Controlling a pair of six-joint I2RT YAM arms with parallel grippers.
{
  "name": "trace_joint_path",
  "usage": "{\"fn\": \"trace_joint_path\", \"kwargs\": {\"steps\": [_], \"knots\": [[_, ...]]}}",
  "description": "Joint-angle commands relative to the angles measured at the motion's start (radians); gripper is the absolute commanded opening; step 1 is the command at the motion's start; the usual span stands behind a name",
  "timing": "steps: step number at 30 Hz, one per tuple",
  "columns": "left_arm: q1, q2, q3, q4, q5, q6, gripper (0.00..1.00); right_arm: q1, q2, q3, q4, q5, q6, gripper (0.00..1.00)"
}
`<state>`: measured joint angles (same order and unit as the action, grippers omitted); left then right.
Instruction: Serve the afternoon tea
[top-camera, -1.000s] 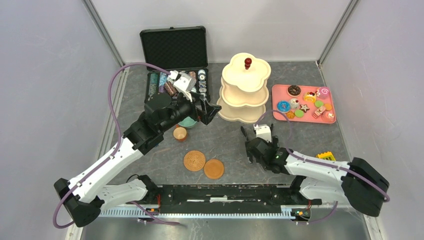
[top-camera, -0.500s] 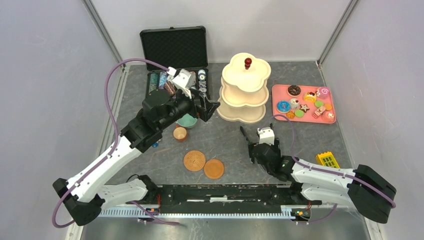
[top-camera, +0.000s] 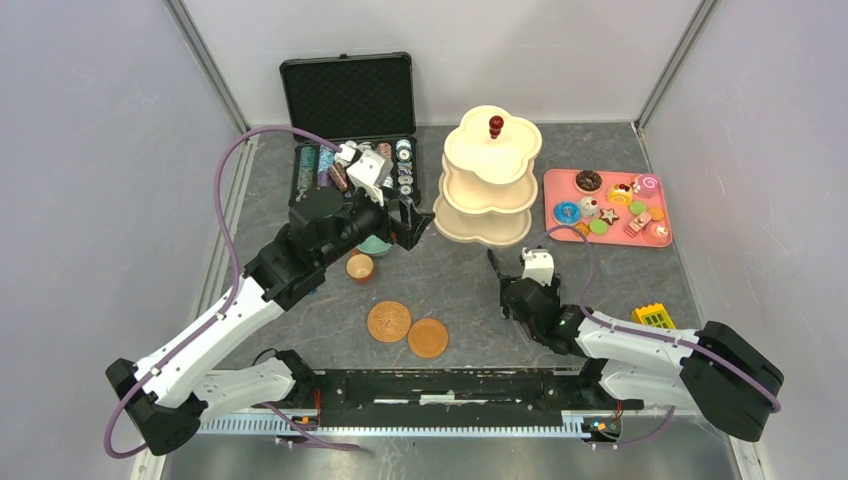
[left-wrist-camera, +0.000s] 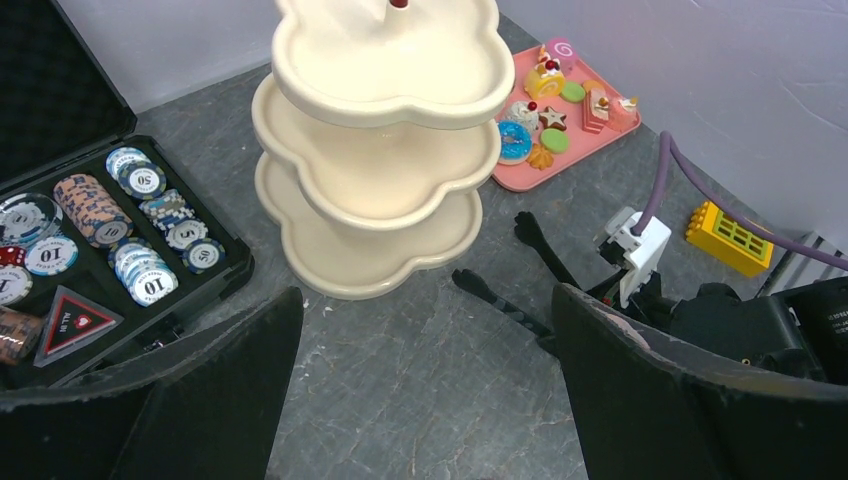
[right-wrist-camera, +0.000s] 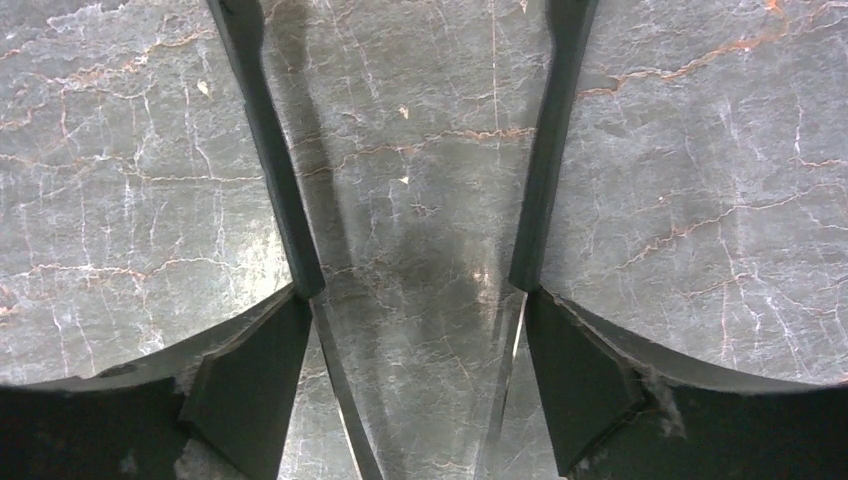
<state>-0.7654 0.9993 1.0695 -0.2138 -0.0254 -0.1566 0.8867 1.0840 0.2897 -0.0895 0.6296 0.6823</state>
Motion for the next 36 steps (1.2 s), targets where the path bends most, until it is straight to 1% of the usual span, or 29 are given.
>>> {"fn": "trace_joint_path", "kwargs": {"steps": [1,4,8,10,14,21,23,29,33,36], "knots": [[-0.005,-0.031,-0.005,0.028,-0.015,0.046,1.00,-0.012,0.029,-0.008,-0.079,-0.010,0.001,0.78],[-0.005,-0.034,-0.008,0.032,-0.009,0.042,1.00,-0.012,0.028,-0.001,-0.081,-0.022,-0.008,0.73],[-0.005,-0.032,-0.011,0.033,-0.005,0.040,1.00,-0.012,-0.010,0.024,-0.099,-0.047,-0.014,0.72],[-0.004,-0.029,-0.011,0.034,-0.003,0.038,1.00,-0.012,-0.043,0.052,-0.141,-0.052,-0.003,0.71],[-0.005,-0.027,-0.010,0.033,0.002,0.036,1.00,-0.017,-0.134,0.098,-0.236,-0.051,0.027,0.65],[-0.005,-0.031,-0.010,0.034,0.013,0.028,1.00,-0.077,-0.239,0.209,-0.378,-0.081,-0.012,0.64],[-0.005,-0.032,-0.011,0.034,0.015,0.026,1.00,-0.116,-0.254,0.242,-0.403,-0.115,-0.059,0.63],[-0.006,-0.042,-0.008,0.034,0.022,0.023,1.00,-0.357,-0.250,0.335,-0.477,-0.244,-0.235,0.63],[-0.006,-0.042,0.002,0.034,0.022,0.014,1.00,-0.500,-0.179,0.455,-0.522,-0.289,-0.359,0.63],[-0.006,-0.021,0.072,-0.011,0.053,-0.017,1.00,-0.609,-0.097,0.533,-0.548,-0.369,-0.425,0.62]]}}
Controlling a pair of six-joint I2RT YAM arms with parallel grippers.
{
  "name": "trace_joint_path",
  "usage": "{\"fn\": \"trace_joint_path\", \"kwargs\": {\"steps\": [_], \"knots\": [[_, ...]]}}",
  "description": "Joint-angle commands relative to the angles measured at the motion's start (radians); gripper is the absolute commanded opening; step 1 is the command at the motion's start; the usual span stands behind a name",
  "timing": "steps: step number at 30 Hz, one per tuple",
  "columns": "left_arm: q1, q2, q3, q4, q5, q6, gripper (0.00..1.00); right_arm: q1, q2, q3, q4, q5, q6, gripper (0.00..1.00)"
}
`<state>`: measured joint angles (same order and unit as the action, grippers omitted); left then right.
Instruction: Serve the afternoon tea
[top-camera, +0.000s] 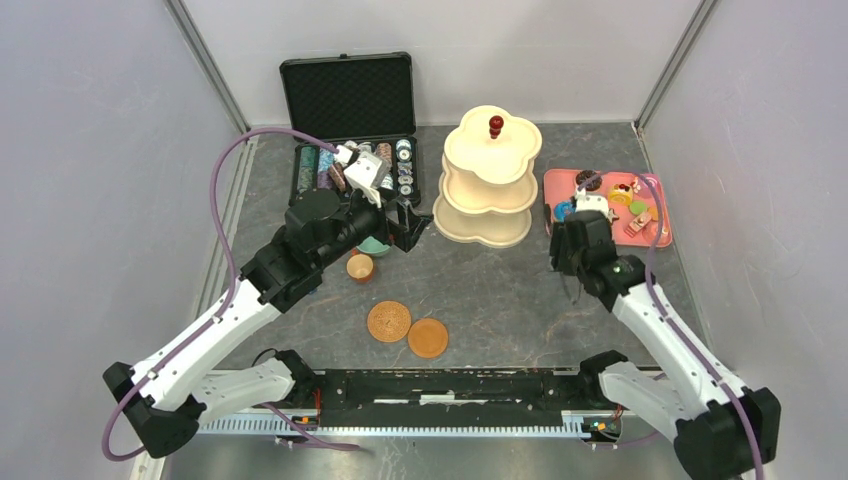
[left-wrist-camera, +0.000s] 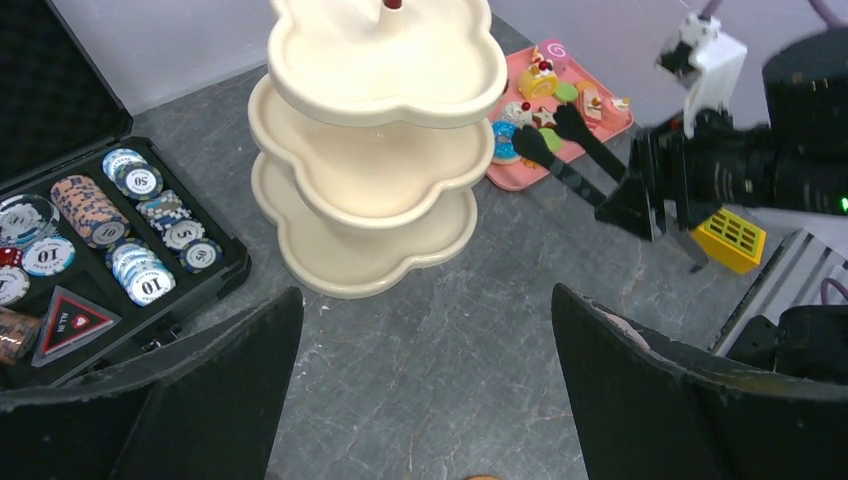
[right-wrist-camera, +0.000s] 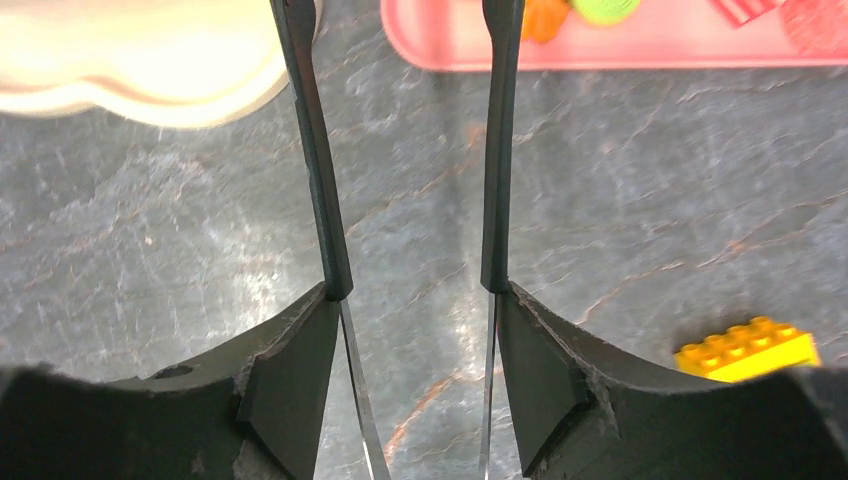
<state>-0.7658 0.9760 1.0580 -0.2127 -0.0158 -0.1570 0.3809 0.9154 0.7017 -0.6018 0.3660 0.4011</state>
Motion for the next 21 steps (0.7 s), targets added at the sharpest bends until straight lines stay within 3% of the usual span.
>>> {"fn": "trace_joint_path", "kwargs": {"steps": [1,7,15,21], "knots": [[-0.007,0.014,0.119,-0.030,0.056,-0.031,1.00,-0.130,0.104,0.143,-0.041,-0.139,-0.165,0.62],[-0.007,0.025,0.180,-0.047,0.126,-0.077,1.00,-0.205,0.230,0.239,-0.085,-0.180,-0.220,0.63],[-0.016,-0.051,0.061,-0.038,-0.014,0.028,1.00,-0.233,0.299,0.271,-0.084,-0.149,-0.235,0.65],[-0.030,-0.055,0.031,-0.022,-0.029,0.050,1.00,-0.259,0.339,0.278,-0.063,-0.166,-0.241,0.65]]}}
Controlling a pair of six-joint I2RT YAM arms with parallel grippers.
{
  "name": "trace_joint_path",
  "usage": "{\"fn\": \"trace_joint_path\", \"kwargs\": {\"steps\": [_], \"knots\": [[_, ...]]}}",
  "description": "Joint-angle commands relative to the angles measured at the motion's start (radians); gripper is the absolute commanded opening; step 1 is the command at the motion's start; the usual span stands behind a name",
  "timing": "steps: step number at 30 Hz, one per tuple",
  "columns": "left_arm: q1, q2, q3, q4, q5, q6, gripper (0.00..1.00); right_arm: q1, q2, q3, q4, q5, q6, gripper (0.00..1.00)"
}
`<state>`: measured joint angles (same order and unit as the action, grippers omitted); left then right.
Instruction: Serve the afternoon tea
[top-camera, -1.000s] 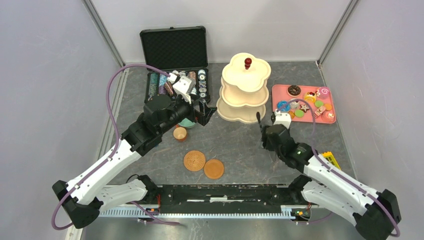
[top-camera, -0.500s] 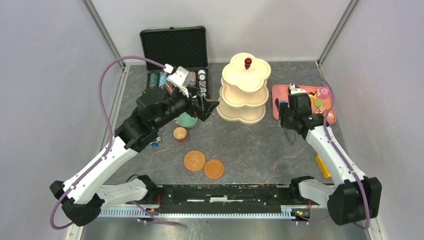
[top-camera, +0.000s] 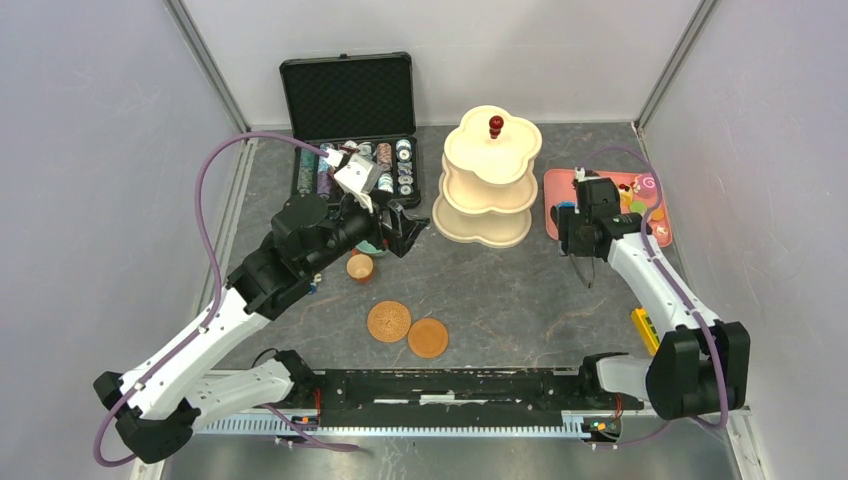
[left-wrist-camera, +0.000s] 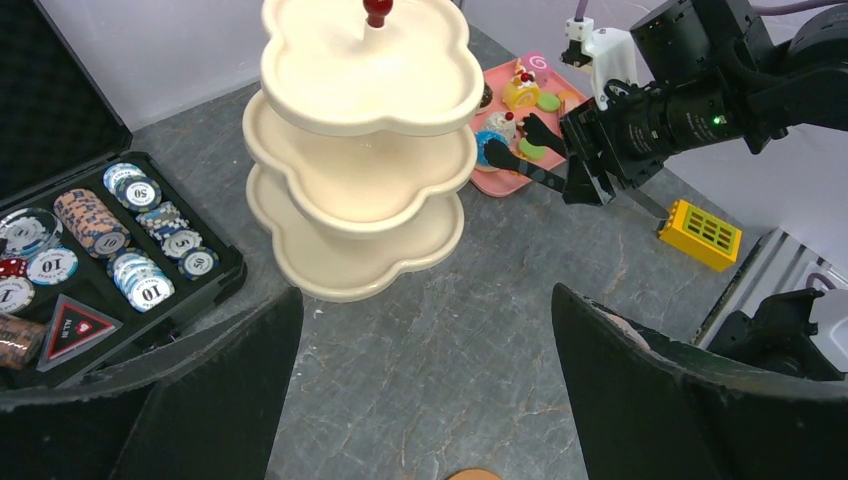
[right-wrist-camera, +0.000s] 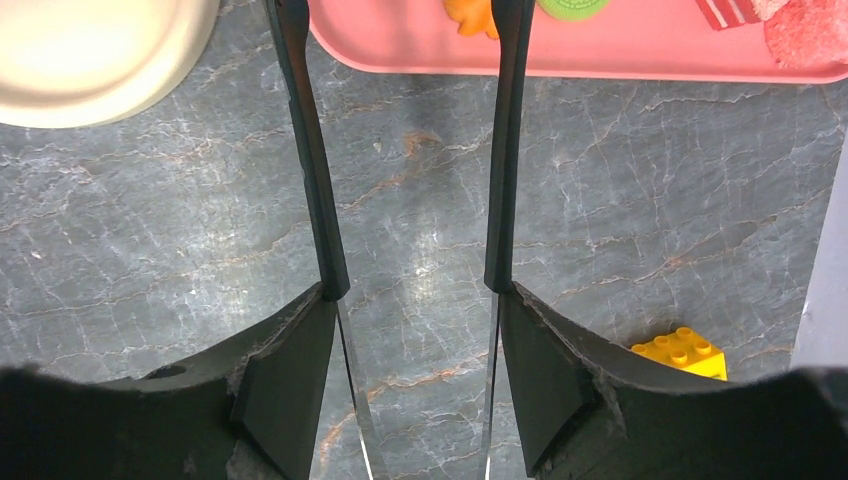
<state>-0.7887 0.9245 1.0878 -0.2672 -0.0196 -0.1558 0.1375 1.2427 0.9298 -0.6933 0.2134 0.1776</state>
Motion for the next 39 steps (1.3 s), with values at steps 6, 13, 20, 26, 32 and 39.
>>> {"fn": "trace_joint_path", "kwargs": {"steps": [6,13,20,26,32,39], "knots": [[-0.013,-0.003,-0.005,0.035,-0.010,0.041,1.00,-0.027,0.057,0.049,0.059,-0.020,-0.018,0.65],[-0.018,-0.010,-0.009,0.041,-0.011,0.045,1.00,-0.047,0.103,0.048,0.085,-0.015,-0.030,0.65],[-0.020,-0.001,-0.010,0.043,0.009,0.036,1.00,-0.062,0.152,0.062,0.108,-0.034,-0.037,0.65],[-0.020,0.002,-0.011,0.045,0.009,0.038,1.00,-0.067,0.193,0.081,0.138,-0.046,-0.045,0.65],[-0.021,0.002,-0.014,0.047,0.012,0.036,1.00,-0.067,0.225,0.086,0.141,-0.026,-0.051,0.63],[-0.020,0.014,-0.012,0.047,0.015,0.036,1.00,-0.067,0.239,0.090,0.148,0.012,-0.058,0.62]]}}
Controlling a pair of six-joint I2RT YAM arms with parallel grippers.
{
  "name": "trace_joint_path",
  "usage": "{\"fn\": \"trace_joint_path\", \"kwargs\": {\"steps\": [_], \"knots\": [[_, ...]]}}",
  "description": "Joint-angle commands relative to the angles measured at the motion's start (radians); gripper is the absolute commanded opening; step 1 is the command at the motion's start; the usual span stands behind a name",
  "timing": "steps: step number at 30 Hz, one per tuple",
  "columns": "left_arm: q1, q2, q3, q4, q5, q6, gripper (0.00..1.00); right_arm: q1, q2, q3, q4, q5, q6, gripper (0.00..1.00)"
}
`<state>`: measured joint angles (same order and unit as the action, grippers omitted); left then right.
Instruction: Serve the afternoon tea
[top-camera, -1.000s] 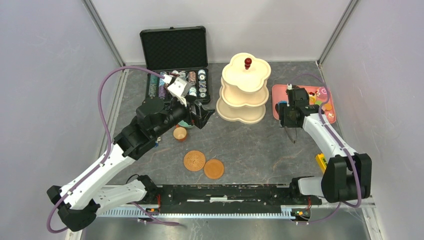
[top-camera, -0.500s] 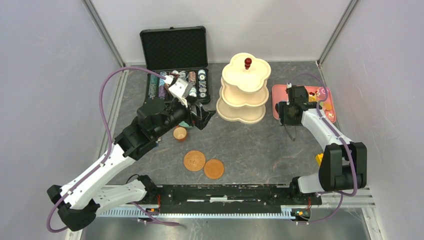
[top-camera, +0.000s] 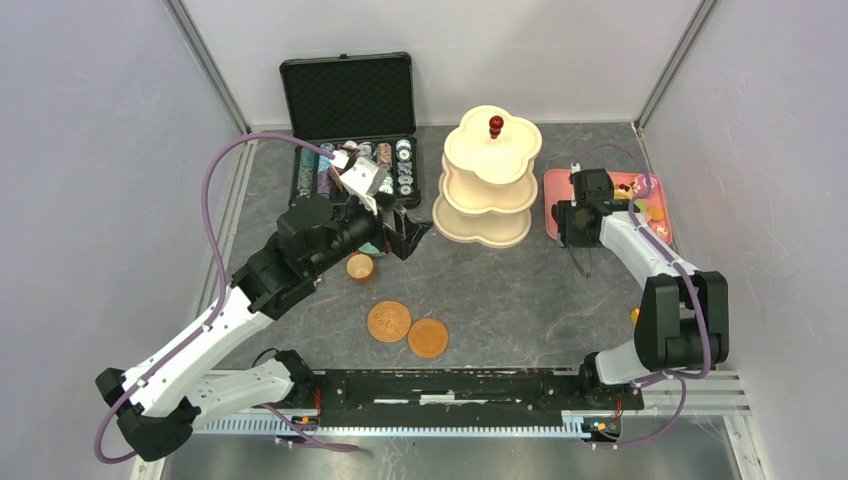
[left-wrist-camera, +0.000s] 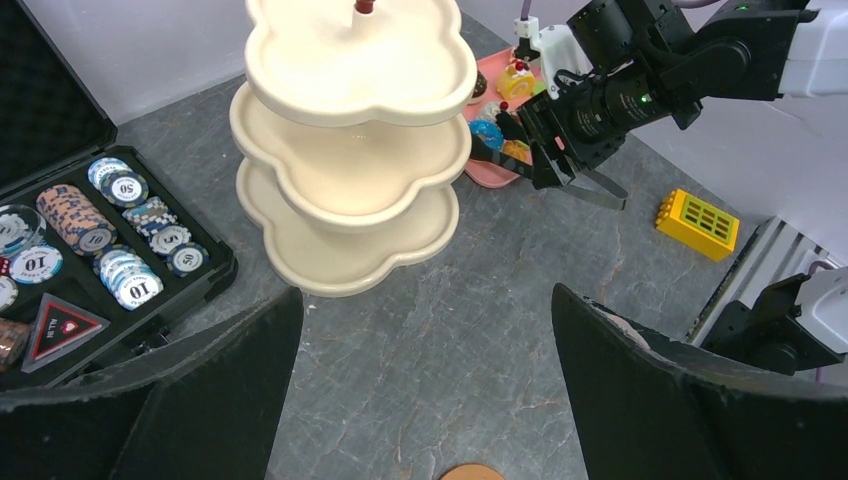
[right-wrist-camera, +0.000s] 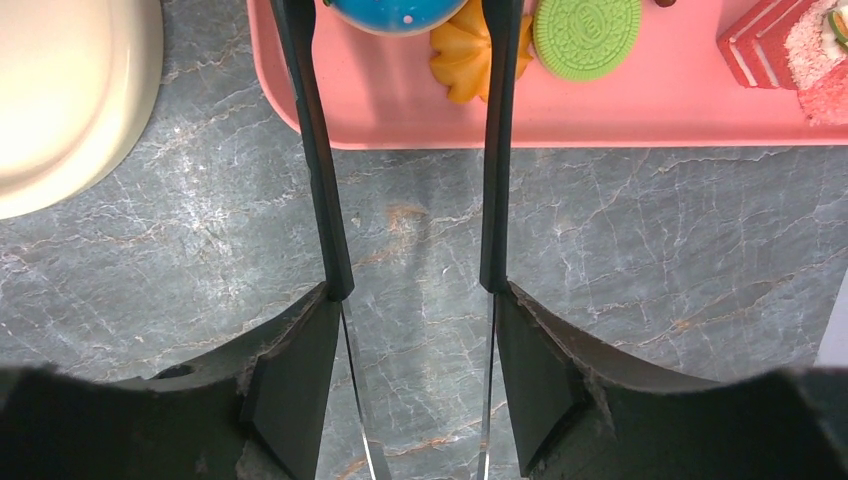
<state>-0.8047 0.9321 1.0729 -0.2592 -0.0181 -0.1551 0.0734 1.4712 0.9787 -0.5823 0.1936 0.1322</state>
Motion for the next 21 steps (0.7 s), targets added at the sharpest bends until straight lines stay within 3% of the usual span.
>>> {"fn": "trace_joint_path", "kwargs": {"steps": [1,6,15,21], "knots": [[-0.005,0.008,0.002,0.039,0.012,0.035,1.00,-0.004,0.013,0.041,0.038,0.030,-0.014,0.61],[-0.004,0.009,0.001,0.038,0.010,0.037,1.00,-0.004,0.014,0.036,0.038,0.031,-0.017,0.55],[-0.004,0.010,0.001,0.041,0.015,0.032,1.00,-0.003,-0.099,-0.004,0.057,0.020,-0.024,0.23],[-0.005,0.008,-0.002,0.044,0.015,0.026,1.00,-0.004,-0.193,-0.086,0.142,0.006,-0.028,0.08]]}}
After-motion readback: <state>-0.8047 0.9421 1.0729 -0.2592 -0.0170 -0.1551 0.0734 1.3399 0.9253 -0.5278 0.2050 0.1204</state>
